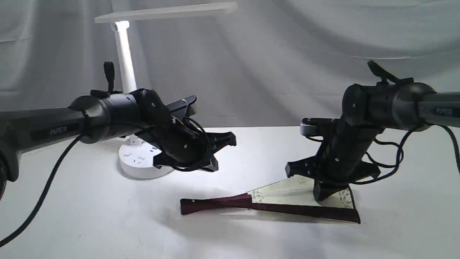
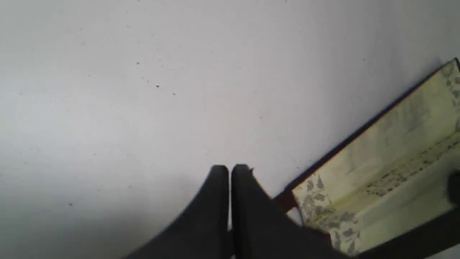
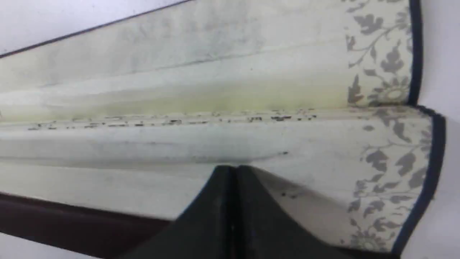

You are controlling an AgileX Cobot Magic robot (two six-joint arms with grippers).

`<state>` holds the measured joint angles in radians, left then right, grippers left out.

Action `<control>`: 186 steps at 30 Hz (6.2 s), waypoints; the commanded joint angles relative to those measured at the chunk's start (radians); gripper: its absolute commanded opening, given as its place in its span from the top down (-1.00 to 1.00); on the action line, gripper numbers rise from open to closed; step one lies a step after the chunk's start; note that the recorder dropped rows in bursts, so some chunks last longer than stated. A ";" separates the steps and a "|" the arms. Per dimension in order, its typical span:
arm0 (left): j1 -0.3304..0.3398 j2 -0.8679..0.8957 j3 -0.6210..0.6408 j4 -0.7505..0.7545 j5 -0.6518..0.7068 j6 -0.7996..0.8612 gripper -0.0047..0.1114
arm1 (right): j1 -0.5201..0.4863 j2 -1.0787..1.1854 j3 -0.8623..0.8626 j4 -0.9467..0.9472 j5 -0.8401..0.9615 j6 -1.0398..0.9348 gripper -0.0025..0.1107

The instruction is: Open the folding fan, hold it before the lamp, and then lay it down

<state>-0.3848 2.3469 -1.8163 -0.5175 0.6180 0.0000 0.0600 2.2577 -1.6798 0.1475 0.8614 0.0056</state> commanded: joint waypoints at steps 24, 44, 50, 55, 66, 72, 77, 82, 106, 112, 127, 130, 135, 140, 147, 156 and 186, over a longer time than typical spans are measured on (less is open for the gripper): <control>-0.026 0.043 0.009 -0.050 0.109 0.000 0.92 | 0.000 0.018 0.006 0.053 -0.101 -0.027 0.96; -0.128 0.043 0.009 -0.108 0.145 0.011 0.92 | 0.000 0.073 0.003 0.083 -0.269 -0.055 0.96; -0.161 0.043 0.009 -0.140 0.131 0.009 0.92 | 0.000 0.073 0.003 0.143 -0.343 -0.063 0.96; -0.166 0.040 0.009 -0.181 0.097 0.009 0.92 | 0.000 0.073 -0.017 0.192 -0.393 -0.118 0.96; -0.161 -0.065 0.007 -0.060 0.159 0.108 0.92 | -0.003 0.062 -0.149 0.185 -0.132 -0.130 0.96; -0.141 -0.107 0.007 0.088 0.321 0.066 0.92 | -0.003 0.008 -0.149 0.184 -0.036 -0.102 0.96; -0.101 -0.148 0.007 0.202 0.430 0.000 0.92 | -0.003 -0.028 -0.149 0.184 0.041 -0.057 0.96; -0.080 -0.193 0.009 0.251 0.491 0.000 0.92 | 0.002 -0.034 -0.149 0.208 0.140 -0.057 0.96; -0.011 -0.309 0.284 0.328 0.395 0.049 0.92 | -0.002 -0.156 0.239 0.421 -0.006 -0.165 0.69; 0.042 -0.309 0.301 0.171 0.401 0.131 0.92 | -0.002 -0.156 0.284 0.544 -0.119 -0.188 0.19; 0.047 -0.309 0.301 0.109 0.372 0.131 0.92 | -0.002 -0.156 0.336 0.586 -0.279 0.011 0.04; 0.047 -0.309 0.301 0.085 0.372 0.131 0.92 | 0.000 -0.156 0.378 0.657 -0.326 -0.006 0.05; 0.047 -0.309 0.301 0.081 0.367 0.131 0.92 | 0.000 -0.156 0.388 0.776 -0.357 -0.064 0.07; 0.047 -0.309 0.301 0.067 0.365 0.131 0.92 | 0.002 -0.133 0.388 0.840 -0.355 -0.068 0.07; 0.047 -0.309 0.301 0.058 0.371 0.131 0.92 | 0.009 -0.088 0.388 0.846 -0.331 -0.080 0.07; 0.047 -0.309 0.301 0.058 0.362 0.133 0.92 | 0.015 -0.086 0.388 0.905 -0.390 -0.097 0.14; 0.047 -0.309 0.301 0.060 0.340 0.139 0.92 | -0.002 -0.219 0.386 1.057 -0.154 -0.637 0.96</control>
<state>-0.3386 2.0522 -1.5175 -0.4475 0.9684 0.1325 0.0670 2.0712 -1.2969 1.1965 0.6820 -0.6087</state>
